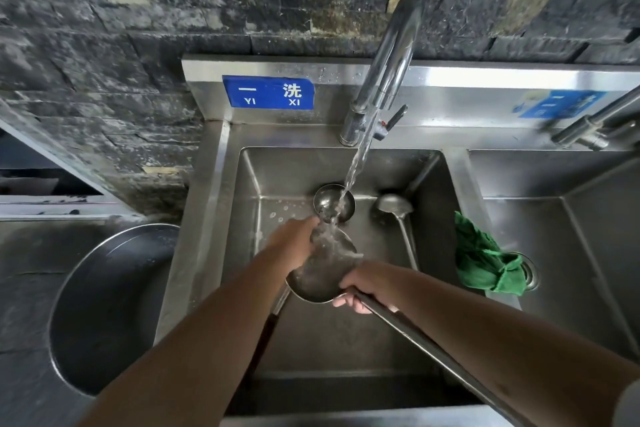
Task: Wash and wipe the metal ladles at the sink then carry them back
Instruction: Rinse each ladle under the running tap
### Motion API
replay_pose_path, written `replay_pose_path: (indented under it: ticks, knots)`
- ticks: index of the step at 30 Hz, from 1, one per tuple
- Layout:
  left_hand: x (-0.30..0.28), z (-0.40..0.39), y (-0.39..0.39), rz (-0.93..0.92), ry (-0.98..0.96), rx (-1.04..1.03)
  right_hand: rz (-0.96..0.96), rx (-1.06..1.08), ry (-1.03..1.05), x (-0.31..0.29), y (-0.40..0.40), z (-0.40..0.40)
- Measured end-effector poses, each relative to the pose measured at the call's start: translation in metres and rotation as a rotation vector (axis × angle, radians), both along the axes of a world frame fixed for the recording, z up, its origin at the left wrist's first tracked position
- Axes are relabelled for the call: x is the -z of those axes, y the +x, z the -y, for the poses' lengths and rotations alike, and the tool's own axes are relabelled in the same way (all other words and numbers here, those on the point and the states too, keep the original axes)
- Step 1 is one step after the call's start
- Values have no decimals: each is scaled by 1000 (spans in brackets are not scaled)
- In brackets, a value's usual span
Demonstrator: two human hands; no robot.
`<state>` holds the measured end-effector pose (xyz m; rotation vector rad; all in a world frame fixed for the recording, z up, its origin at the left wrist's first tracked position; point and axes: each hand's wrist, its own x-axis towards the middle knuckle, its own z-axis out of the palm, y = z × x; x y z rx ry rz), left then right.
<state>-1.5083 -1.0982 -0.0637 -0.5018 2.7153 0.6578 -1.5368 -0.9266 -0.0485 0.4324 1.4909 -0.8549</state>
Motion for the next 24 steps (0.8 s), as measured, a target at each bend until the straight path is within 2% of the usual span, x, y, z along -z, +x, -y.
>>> replay_pose_path:
  ticks: [4, 6, 8, 12, 14, 19, 22, 24]
  knots:
    - [-4, 3, -9, 36, -141, 190, 20, -116, -18, -7, 5, -4]
    - [-4, -3, -10, 50, -100, 209, -38, -223, 43, -8, 1, -6]
    - [-3, -3, -11, 88, 50, 204, -56, -250, 78, -12, -2, -7]
    - [-9, 5, -12, 99, 539, -39, -16, -198, 34, -14, -8, -13]
    - [-17, 5, -6, 63, 700, -176, 1, -112, -4, -14, -13, -16]
    - [-2, 6, 9, 94, 781, -441, -27, 142, -178, -24, -25, -24]
    - [-1, -8, 21, 136, 728, -641, -77, 205, -240, -31, -27, -22]
    - [-7, -19, 26, 204, 676, -631, -122, 243, -269, -34, -26, -19]
